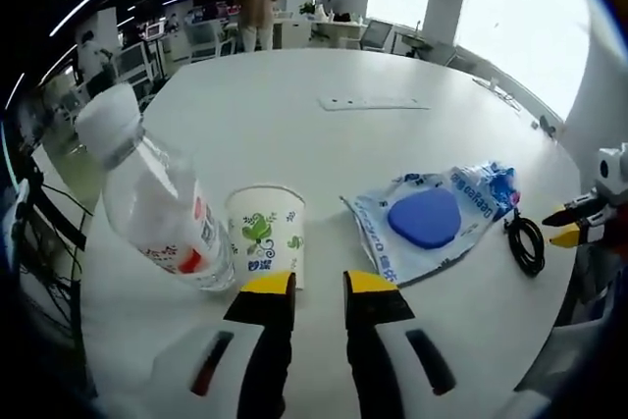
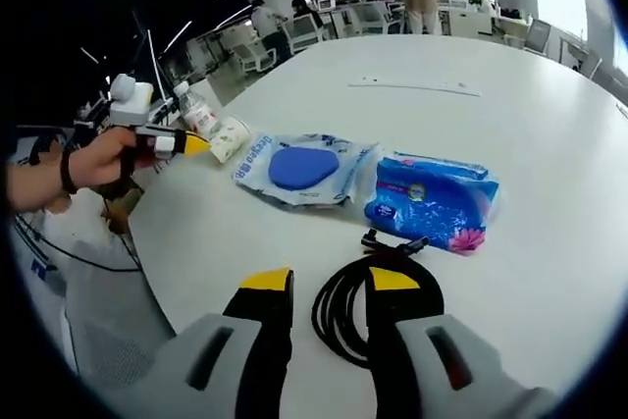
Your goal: Arrange the tabletop items into an orderly group along one side of the table until the central work area is clear of visible clutter.
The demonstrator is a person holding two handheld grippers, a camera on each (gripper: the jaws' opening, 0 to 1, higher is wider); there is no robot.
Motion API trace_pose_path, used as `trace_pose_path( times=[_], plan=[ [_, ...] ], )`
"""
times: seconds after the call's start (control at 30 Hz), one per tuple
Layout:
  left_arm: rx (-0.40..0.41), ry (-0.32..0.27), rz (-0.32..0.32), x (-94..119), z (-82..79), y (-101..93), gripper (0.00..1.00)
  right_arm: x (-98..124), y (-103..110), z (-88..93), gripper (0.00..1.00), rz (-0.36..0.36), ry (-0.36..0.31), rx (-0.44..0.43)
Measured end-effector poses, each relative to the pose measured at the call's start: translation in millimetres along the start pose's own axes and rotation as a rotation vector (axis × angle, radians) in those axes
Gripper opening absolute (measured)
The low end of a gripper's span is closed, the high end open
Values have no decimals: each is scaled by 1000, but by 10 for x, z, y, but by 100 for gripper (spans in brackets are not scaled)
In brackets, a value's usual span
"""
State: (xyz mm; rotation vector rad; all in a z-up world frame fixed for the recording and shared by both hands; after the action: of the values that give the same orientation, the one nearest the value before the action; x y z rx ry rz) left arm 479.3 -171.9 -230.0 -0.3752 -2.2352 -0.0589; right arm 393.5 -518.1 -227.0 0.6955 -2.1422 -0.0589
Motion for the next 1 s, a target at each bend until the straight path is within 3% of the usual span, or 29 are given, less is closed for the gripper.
trace_pose_path(
  times=[0.07, 0.1, 0.23, 0.63, 1.0],
  plan=[
    [-11, 4, -9, -25, -7, -2, 18, 23, 26, 25, 27, 1, -10, -12],
    [-70, 8, -46, -40, -55, 4, 19, 59, 98, 90, 27, -7, -21, -42],
    [-125, 10, -80, -66, -104, 30, 20, 89, 160, 159, 27, -12, -27, -55],
    [-161, 13, -114, -175, -178, 65, 25, 122, 212, 319, 28, -20, -8, -76],
    [-210, 30, -183, -207, -218, 157, 26, 150, 233, 288, 29, -22, 1, -62]
  ],
)
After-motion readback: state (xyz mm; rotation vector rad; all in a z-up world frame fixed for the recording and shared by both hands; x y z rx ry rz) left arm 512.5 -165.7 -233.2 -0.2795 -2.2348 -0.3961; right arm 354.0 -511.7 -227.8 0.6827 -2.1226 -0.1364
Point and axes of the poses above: the point that each gripper's makers call its tool centre point, and the gripper's own axes: x roughly backward along the fingers, y roughly to its left, z roughly out of its underside, the point moved 7 cm from there along x, roughly backward along the fingers, and after that the axes turned 3 degrees about y, right-handed, at the moved point
